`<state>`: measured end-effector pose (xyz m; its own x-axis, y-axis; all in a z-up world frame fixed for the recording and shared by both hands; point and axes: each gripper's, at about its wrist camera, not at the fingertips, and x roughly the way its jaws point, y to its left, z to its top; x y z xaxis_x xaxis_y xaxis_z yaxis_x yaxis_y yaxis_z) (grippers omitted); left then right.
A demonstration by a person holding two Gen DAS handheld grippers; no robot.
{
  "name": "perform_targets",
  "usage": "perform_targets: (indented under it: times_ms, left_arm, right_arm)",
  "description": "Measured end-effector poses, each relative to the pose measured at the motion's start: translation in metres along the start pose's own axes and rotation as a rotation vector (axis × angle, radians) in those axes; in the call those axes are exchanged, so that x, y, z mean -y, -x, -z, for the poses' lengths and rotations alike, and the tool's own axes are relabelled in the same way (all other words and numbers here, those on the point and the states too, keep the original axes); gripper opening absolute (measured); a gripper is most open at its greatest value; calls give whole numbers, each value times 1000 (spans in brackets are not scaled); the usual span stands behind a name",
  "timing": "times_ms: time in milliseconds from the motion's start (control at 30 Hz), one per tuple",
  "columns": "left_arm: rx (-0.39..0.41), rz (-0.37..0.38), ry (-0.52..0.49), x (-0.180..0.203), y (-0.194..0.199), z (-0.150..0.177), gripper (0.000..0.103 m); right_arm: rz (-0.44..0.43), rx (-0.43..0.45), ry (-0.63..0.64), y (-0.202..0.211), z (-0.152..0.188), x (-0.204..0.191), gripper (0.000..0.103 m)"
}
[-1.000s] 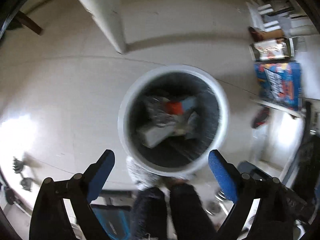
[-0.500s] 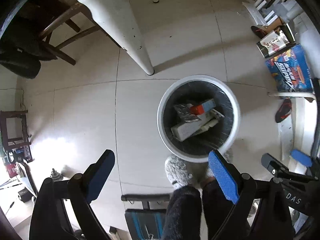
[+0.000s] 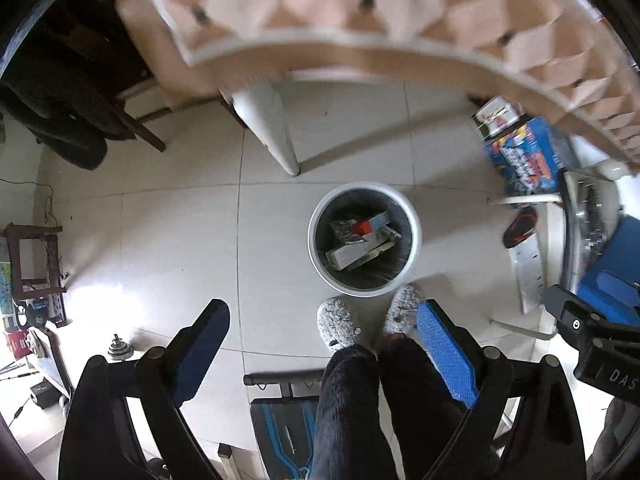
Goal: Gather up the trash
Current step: 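Move both grippers back from the bin toward the table, then grasp the blue-green rice bag with the left gripper while the right grasps the striped medicine box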
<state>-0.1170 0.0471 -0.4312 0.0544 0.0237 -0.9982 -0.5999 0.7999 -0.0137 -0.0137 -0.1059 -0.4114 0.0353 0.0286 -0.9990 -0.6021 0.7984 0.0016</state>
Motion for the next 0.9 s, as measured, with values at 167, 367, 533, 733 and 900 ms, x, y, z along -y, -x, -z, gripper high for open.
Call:
perform_targets:
  times_ms: [167,367,533,733,900]
  left_arm:
    - [76,-1,7,-5,81,3,96]
    - [192,-24,36,1,150,-24,96]
    - [293,-60,20,24,180,-79,96]
    - [391,-71,-19,77,208,-181,96]
    - [370,-46,-42,142,206,-290,96]
  right_arm:
    - [-72,24,-40,81,8,-3,101]
    - [-164,114,-121,156,-21,9,101]
    - [-166,187,-162,202,-74,42,101]
    - [-118,248,-179,230,-172,113,101]
    - [-74,222,-204,215,-288,203,101]
